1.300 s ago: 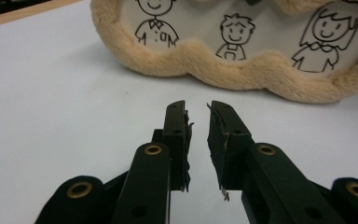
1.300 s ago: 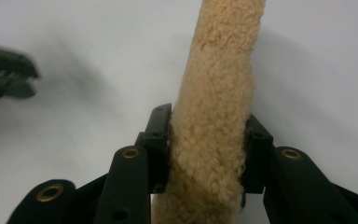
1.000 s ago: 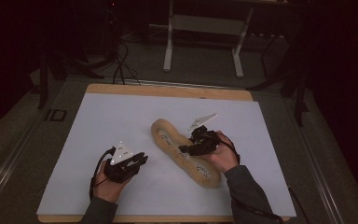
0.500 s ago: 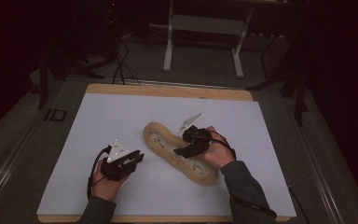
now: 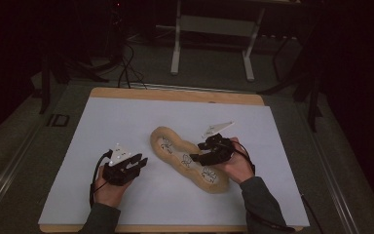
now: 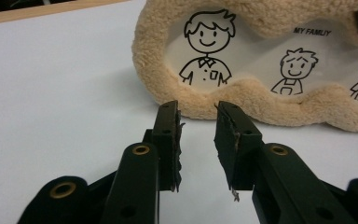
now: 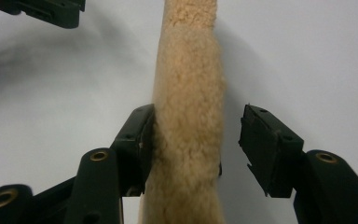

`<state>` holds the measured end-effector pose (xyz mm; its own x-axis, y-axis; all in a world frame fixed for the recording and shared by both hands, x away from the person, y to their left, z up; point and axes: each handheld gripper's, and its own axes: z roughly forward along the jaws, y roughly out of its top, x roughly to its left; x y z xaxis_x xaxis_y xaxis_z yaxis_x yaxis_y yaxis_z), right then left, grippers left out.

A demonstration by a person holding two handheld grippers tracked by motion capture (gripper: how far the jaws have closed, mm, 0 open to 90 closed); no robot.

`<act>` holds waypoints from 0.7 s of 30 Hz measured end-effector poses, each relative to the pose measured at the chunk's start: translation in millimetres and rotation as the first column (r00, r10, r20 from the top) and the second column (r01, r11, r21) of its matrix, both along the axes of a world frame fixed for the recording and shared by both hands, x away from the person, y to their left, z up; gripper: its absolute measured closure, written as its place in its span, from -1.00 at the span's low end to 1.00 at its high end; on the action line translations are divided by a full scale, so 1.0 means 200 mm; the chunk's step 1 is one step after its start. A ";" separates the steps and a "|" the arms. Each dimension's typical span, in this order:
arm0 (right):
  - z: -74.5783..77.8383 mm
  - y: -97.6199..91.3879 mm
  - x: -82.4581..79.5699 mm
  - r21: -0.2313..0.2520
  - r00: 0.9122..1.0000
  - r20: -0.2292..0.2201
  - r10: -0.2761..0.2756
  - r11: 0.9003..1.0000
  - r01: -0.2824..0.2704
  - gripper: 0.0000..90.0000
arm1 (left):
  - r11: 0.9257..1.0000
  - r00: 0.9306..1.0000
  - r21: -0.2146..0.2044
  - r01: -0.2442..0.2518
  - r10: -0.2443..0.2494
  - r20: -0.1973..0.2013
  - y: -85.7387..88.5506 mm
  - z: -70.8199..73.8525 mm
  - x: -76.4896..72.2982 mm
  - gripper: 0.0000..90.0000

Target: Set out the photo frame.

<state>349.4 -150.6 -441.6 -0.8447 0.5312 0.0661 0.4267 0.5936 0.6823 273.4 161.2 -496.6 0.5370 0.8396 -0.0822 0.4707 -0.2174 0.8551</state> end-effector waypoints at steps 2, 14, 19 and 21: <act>0.00 -0.02 -0.01 0.020 1.000 -0.004 -0.017 1.000 0.017 0.02 | 1.000 1.000 0.001 -0.006 0.006 -0.001 0.00 0.00 0.01 0.53; -0.04 -0.14 -0.10 0.147 0.995 -0.021 -0.099 0.984 0.101 0.05 | 0.998 0.999 0.048 -0.030 0.029 0.019 -0.02 0.01 0.12 0.49; -0.06 -0.19 -0.14 0.162 0.993 -0.020 -0.114 0.980 0.116 0.02 | 0.996 0.999 0.081 -0.025 0.023 0.027 -0.06 0.01 0.20 0.44; -0.06 -0.20 -0.15 0.163 0.993 -0.023 -0.118 0.979 0.120 0.00 | 0.995 0.999 0.096 -0.029 0.027 0.027 -0.08 0.01 0.24 0.42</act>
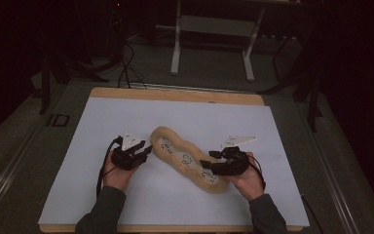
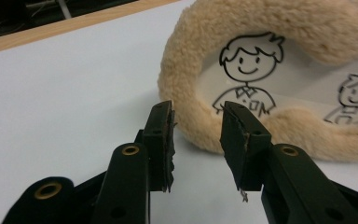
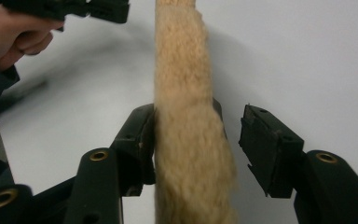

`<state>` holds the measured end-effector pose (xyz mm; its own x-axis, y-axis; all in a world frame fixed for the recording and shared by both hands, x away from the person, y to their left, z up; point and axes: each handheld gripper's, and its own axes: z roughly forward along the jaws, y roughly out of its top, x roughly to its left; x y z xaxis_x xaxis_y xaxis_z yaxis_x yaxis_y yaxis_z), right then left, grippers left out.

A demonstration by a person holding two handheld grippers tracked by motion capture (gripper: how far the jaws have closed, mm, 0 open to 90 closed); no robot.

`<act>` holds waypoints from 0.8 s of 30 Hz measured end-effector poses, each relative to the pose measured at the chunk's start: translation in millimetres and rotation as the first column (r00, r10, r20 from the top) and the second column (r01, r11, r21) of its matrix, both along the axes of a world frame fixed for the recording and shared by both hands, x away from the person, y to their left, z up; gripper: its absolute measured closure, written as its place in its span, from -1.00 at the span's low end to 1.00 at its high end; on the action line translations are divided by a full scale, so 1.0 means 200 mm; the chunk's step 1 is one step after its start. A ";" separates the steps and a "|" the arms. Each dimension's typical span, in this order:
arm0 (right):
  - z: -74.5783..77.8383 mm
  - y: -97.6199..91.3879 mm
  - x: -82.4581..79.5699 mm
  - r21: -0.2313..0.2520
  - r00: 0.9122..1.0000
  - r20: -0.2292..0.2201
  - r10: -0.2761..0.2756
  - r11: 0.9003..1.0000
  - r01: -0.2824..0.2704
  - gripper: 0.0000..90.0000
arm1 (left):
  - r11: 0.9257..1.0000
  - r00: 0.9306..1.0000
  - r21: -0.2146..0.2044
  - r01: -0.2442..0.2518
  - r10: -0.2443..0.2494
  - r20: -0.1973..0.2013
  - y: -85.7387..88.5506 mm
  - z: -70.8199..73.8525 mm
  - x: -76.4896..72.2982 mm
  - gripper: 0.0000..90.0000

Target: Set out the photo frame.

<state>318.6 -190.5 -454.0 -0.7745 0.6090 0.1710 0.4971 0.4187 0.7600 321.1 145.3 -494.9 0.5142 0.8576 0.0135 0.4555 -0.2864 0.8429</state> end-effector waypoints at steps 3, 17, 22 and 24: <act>-0.01 -0.03 -0.02 0.000 1.000 -0.001 -0.008 1.000 0.008 -0.02 | 1.000 1.000 0.013 -0.002 0.003 -0.007 -0.03 0.00 0.05 0.36; -0.07 -0.12 -0.08 0.008 1.000 -0.023 -0.017 1.000 0.018 -0.04 | 0.999 0.999 0.033 -0.011 0.012 -0.033 -0.09 -0.02 0.20 0.31; -0.11 -0.12 -0.11 -0.001 0.999 -0.036 -0.025 1.000 0.025 -0.04 | 0.999 0.997 0.031 -0.029 0.031 -0.068 -0.09 -0.05 0.23 0.46; -0.12 -0.12 -0.13 -0.015 0.999 -0.039 -0.034 0.999 0.033 -0.04 | 0.999 0.997 0.034 -0.033 0.035 -0.066 -0.10 -0.05 0.22 0.53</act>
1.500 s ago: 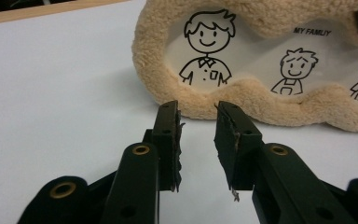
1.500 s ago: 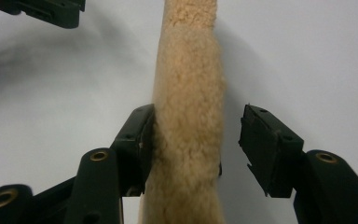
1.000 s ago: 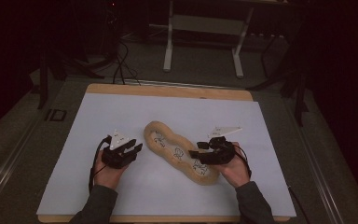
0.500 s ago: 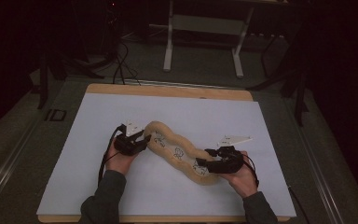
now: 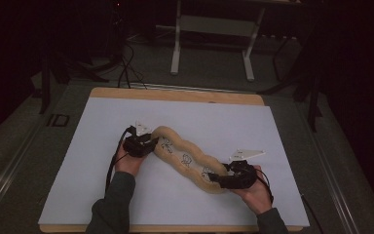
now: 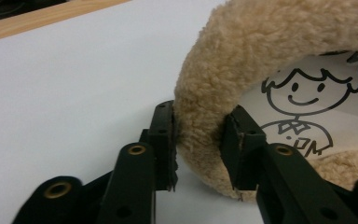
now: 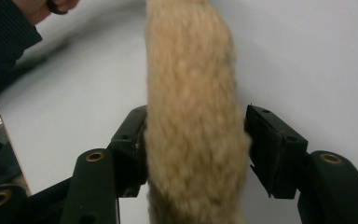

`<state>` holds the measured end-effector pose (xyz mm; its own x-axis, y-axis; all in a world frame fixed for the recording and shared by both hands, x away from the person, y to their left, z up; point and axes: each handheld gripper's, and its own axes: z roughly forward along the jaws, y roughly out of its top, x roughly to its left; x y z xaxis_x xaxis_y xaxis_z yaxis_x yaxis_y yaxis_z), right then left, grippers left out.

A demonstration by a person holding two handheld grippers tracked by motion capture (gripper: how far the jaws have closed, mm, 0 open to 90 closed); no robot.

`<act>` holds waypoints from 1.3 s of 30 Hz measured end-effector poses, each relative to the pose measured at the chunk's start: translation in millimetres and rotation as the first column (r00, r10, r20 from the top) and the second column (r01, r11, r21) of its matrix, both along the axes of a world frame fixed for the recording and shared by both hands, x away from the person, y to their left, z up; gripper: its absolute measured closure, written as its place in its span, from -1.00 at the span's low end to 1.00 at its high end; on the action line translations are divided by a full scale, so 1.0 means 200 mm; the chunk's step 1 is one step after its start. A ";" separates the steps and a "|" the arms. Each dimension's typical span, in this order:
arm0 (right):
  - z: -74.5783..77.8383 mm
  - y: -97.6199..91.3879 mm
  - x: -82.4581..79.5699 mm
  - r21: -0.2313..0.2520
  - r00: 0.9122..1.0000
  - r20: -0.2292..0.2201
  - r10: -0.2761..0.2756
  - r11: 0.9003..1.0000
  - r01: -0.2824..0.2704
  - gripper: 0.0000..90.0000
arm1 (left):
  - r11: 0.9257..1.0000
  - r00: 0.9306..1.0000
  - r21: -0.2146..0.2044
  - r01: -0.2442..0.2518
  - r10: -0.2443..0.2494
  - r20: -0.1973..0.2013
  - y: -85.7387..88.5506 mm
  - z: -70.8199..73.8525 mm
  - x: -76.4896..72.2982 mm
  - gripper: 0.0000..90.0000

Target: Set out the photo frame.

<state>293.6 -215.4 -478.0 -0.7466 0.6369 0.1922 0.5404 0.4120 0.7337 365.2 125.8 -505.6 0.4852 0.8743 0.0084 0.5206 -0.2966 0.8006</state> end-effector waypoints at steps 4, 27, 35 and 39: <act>-0.02 -0.02 -0.03 -0.006 1.000 -0.010 -0.015 1.000 0.015 -0.04 | 1.000 1.000 -0.022 -0.014 0.014 -0.011 0.00 0.00 0.00 0.58; -0.05 -0.06 0.03 -0.023 0.992 -0.034 -0.122 0.992 0.121 0.44 | 0.991 0.995 -0.092 -0.099 0.101 0.015 0.04 0.05 -0.04 0.64; 0.00 -0.09 0.13 0.020 0.979 -0.013 -0.204 0.979 0.205 0.43 | 0.980 0.989 -0.146 -0.138 0.144 0.029 0.07 0.08 -0.07 0.64; 0.04 -0.08 0.18 0.039 0.980 0.003 -0.200 0.979 0.200 0.41 | 0.972 0.984 -0.167 -0.166 0.173 0.034 0.09 0.10 -0.09 0.64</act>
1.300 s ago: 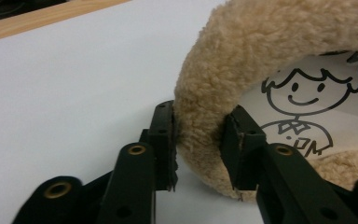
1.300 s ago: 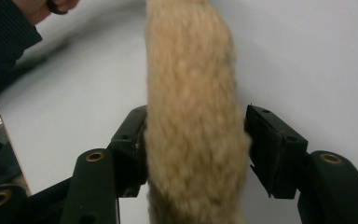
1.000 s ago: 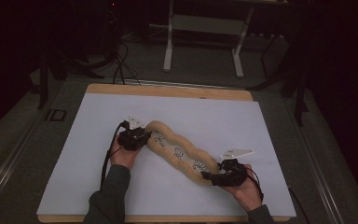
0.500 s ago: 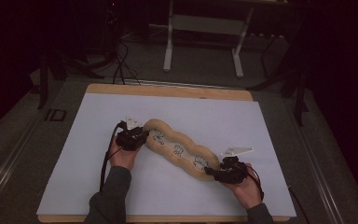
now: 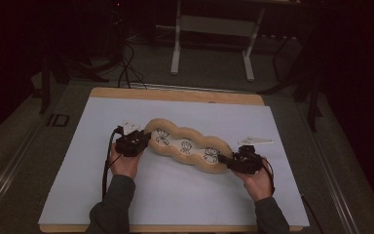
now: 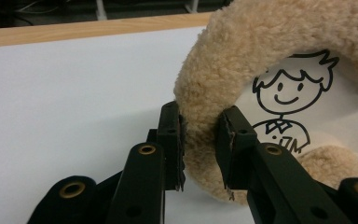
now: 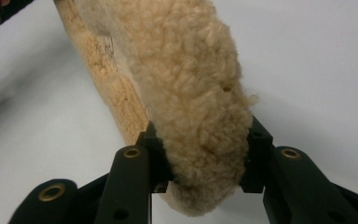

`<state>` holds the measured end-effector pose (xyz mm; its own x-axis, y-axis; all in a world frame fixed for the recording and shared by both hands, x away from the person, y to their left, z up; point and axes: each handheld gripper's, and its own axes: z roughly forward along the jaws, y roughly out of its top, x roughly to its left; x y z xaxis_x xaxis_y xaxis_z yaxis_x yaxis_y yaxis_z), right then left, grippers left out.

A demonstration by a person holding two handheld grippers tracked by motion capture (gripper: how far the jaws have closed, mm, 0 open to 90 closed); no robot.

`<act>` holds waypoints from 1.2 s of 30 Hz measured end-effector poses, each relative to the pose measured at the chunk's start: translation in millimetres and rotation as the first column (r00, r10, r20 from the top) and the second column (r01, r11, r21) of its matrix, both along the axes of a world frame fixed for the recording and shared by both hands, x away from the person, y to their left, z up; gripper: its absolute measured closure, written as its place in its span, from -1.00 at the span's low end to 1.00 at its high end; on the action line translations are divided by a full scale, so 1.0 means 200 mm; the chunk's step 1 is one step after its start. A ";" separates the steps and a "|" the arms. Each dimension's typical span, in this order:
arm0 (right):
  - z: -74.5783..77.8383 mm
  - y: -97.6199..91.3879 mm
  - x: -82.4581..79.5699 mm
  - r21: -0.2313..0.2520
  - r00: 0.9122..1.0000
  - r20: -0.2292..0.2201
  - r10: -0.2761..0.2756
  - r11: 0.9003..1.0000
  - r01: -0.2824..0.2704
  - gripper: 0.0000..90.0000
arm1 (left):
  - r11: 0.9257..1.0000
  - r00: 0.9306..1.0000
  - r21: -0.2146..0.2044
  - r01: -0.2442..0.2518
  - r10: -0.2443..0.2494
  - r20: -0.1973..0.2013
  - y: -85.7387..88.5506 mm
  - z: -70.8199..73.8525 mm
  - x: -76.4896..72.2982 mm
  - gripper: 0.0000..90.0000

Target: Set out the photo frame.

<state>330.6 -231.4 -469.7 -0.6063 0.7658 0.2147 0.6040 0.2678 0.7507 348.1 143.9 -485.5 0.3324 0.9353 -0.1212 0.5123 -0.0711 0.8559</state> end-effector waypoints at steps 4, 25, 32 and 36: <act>0.05 0.01 0.05 0.004 1.000 0.026 0.002 1.000 -0.002 0.38 | 0.999 0.999 -0.022 -0.033 0.033 0.015 0.01 0.02 -0.02 0.64; -0.03 0.04 0.24 -0.028 0.999 0.028 -0.038 0.999 0.038 0.23 | 0.990 0.989 -0.018 -0.143 0.143 0.036 -0.01 -0.06 -0.10 0.63; -0.08 0.06 0.23 -0.060 0.999 0.029 -0.033 0.998 0.035 0.23 | 0.988 0.989 -0.041 -0.149 0.149 0.003 -0.01 -0.13 -0.14 0.63; -0.09 0.05 0.23 -0.047 0.999 0.033 -0.034 0.998 0.036 0.22 | 0.988 0.990 -0.050 -0.144 0.144 0.002 0.00 -0.13 -0.17 0.62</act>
<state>376.2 -221.9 -487.5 -0.5847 0.7956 0.1586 0.5896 0.2826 0.7566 314.0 142.9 -512.5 0.1957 0.9664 -0.1667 0.5093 0.0451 0.8594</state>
